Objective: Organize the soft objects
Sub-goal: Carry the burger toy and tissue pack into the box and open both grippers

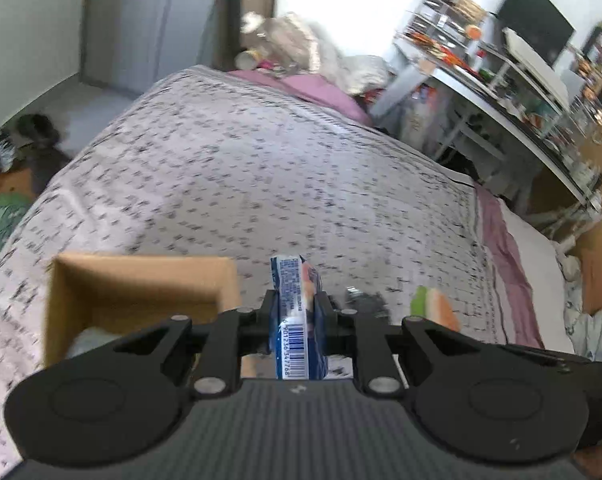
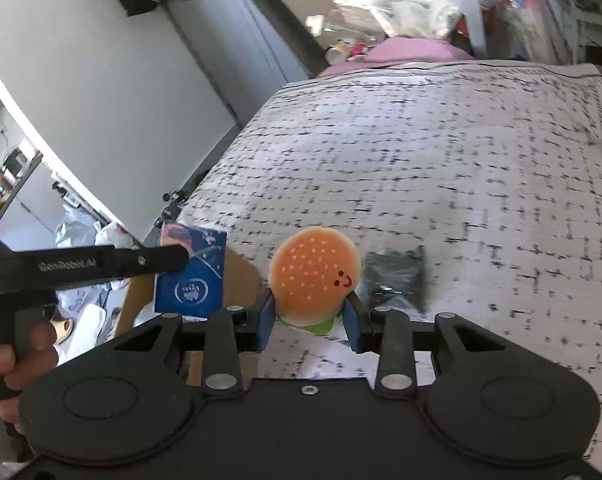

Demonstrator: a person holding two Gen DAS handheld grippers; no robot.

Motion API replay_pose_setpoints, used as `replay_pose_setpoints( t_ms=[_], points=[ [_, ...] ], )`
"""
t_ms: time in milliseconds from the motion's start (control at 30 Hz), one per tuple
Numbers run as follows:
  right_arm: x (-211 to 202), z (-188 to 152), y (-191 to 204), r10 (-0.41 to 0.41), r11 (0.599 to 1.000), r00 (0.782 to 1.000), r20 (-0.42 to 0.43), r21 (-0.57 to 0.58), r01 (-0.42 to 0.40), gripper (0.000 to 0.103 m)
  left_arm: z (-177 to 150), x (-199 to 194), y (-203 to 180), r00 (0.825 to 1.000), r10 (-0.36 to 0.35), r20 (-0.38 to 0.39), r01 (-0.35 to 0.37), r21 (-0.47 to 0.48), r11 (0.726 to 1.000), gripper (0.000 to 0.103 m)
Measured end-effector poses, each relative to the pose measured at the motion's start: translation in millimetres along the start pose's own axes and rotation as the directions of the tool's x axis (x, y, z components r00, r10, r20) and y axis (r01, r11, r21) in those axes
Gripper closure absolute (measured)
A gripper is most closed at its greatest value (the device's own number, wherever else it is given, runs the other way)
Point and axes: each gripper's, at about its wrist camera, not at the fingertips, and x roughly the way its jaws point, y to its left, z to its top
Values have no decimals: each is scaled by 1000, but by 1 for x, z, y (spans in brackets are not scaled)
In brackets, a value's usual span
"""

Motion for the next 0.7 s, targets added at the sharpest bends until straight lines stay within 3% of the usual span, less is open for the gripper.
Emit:
replay_pose_setpoints(
  t_ms=[300, 600, 700],
  points=[
    [17, -3, 42, -13, 998, 1000, -25, -66, 12, 68, -17, -1, 45, 999, 14, -33, -16, -69, 997, 86],
    [36, 0, 68, -58, 993, 998, -37, -109, 53, 67, -33, 11, 69, 996, -61, -63, 53, -118, 992, 85],
    [43, 2, 76, -66, 991, 997, -37, -123, 61, 67, -40, 14, 79, 988, -133, -76, 120, -158, 980, 81]
  ],
)
